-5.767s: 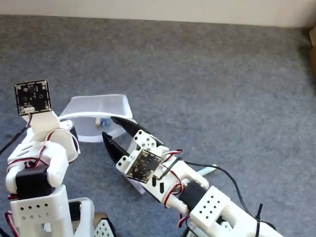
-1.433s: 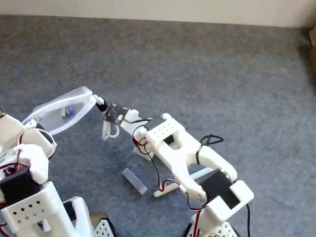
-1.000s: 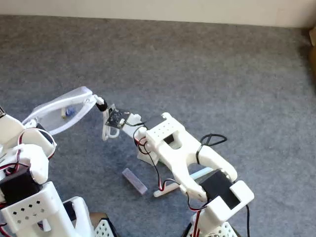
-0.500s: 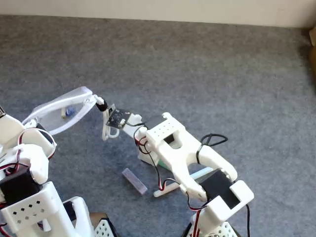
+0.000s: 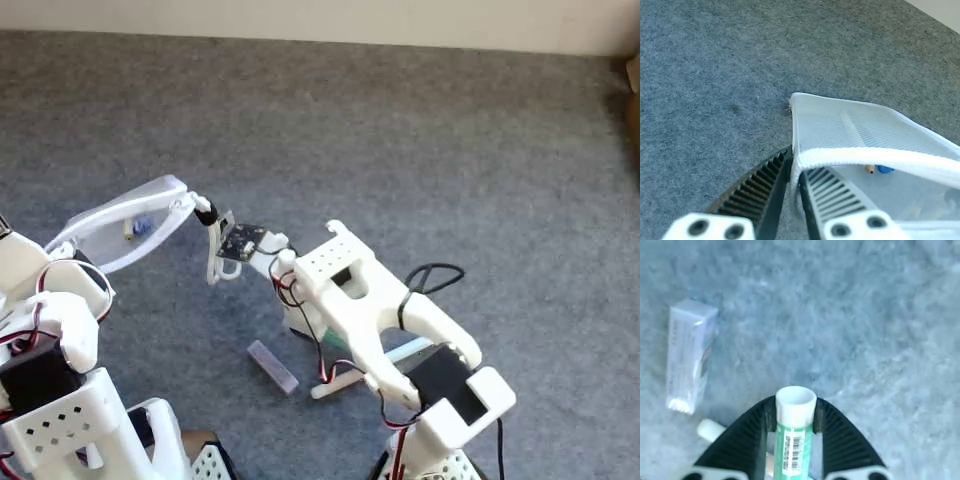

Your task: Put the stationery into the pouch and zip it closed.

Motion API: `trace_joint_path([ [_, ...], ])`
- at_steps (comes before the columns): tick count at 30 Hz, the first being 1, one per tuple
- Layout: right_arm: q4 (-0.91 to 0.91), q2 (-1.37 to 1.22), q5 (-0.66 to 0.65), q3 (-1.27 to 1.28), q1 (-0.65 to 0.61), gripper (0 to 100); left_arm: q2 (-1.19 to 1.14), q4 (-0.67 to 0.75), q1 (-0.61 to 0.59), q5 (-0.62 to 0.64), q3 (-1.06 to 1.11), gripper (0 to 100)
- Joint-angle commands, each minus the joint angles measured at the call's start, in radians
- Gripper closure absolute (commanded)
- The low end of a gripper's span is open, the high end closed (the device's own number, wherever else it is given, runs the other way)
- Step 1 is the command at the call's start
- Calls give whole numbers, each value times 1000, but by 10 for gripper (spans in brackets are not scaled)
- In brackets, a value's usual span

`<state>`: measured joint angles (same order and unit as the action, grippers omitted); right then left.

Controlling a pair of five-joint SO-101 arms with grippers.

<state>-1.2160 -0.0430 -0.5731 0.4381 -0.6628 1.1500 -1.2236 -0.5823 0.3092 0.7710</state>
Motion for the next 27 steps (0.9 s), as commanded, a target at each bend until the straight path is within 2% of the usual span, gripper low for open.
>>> trace_joint_path([
  [1, -39, 127, -6, -67, -5, 994, -1, 25, -7, 3, -5, 989],
  [16, -61, 424, 5, 16, -35, 994, -1, 26, -5, 5, -5, 989],
  [21, -54, 547, 195, 41, -88, 994, -1, 26, 35, 5, -15, 989],
  [27, -53, 668, 249, 45, -97, 994, -1, 18, 143, -32, -74, 991],
])
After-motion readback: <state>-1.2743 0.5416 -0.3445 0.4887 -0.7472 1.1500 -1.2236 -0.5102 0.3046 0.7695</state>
